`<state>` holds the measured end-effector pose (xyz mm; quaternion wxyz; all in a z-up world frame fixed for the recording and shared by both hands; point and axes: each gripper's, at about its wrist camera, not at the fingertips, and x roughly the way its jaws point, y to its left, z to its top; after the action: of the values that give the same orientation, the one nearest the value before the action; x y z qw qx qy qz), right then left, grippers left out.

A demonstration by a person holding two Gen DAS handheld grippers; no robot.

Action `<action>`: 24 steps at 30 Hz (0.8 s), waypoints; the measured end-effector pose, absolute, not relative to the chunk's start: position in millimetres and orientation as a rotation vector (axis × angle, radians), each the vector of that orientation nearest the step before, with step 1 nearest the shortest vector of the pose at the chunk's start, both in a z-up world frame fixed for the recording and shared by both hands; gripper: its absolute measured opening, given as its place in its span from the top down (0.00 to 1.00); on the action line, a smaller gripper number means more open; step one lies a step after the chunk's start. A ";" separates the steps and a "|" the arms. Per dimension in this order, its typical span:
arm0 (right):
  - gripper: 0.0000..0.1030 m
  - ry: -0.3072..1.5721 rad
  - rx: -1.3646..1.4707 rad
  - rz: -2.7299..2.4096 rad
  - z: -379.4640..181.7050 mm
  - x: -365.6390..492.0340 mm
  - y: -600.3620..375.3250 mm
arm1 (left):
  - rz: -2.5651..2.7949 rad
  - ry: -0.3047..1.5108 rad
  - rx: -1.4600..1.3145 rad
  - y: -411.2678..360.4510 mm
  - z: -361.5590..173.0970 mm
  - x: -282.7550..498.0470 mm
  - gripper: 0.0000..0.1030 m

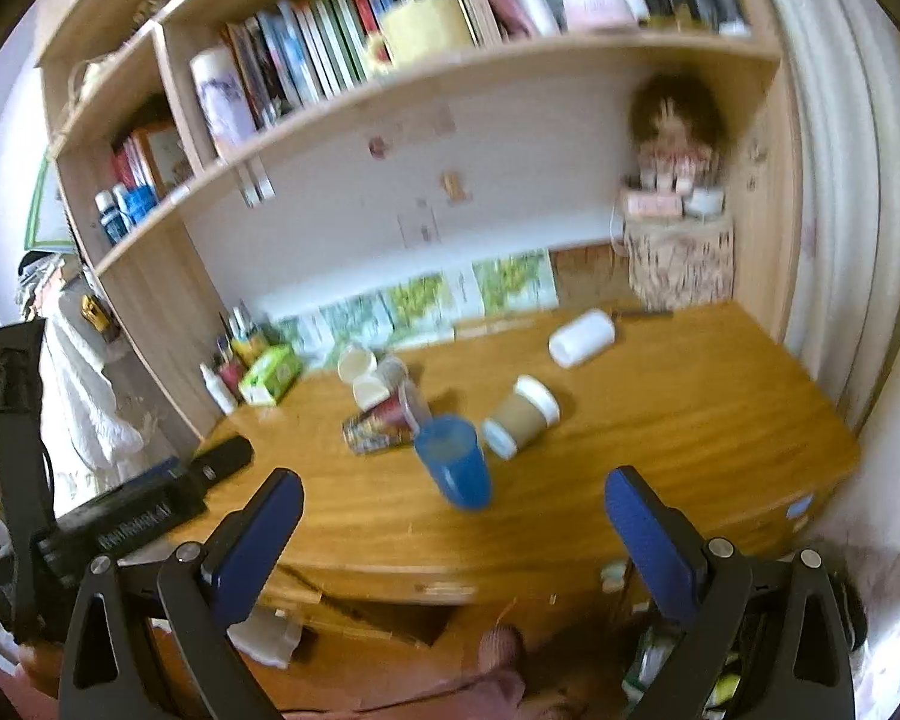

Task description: Flip cup upright

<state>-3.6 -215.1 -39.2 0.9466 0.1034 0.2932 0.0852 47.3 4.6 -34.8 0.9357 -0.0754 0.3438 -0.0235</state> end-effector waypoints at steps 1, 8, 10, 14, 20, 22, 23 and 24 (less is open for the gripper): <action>0.01 0.571 0.204 0.172 -36.5 -5.9 -214.5 | -0.041 0.693 -0.149 2.6 -33.7 44.3 0.14; 0.01 0.492 0.188 0.167 -29.7 -16.1 -217.5 | 0.036 0.544 -0.116 -0.2 -16.4 22.7 0.05; 0.01 0.497 0.199 0.168 -30.7 -13.6 -219.7 | 0.055 0.513 -0.104 0.1 -12.9 18.4 0.04; 0.01 0.502 0.194 0.183 -30.9 -11.6 -218.5 | 0.080 0.474 -0.095 1.1 -8.4 15.0 0.00; 0.01 0.506 0.175 0.201 -31.2 -9.8 -214.9 | 0.072 0.470 -0.072 -3.4 -7.2 16.0 0.00; 0.01 0.507 0.175 0.202 -31.4 -9.9 -214.8 | 0.067 0.467 -0.065 -5.2 -6.7 15.4 0.00; 0.01 0.507 0.176 0.200 -31.5 -10.1 -214.6 | 0.065 0.466 -0.062 -6.2 -7.2 15.0 0.00; 0.01 0.507 0.177 0.200 -31.5 -10.1 -214.6 | 0.062 0.465 -0.059 -6.4 -7.1 15.1 0.00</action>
<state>-10.1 -214.7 -31.5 0.9593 0.0871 0.2499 0.0985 15.1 -6.4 -7.1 0.9722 -0.0292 0.2305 0.0307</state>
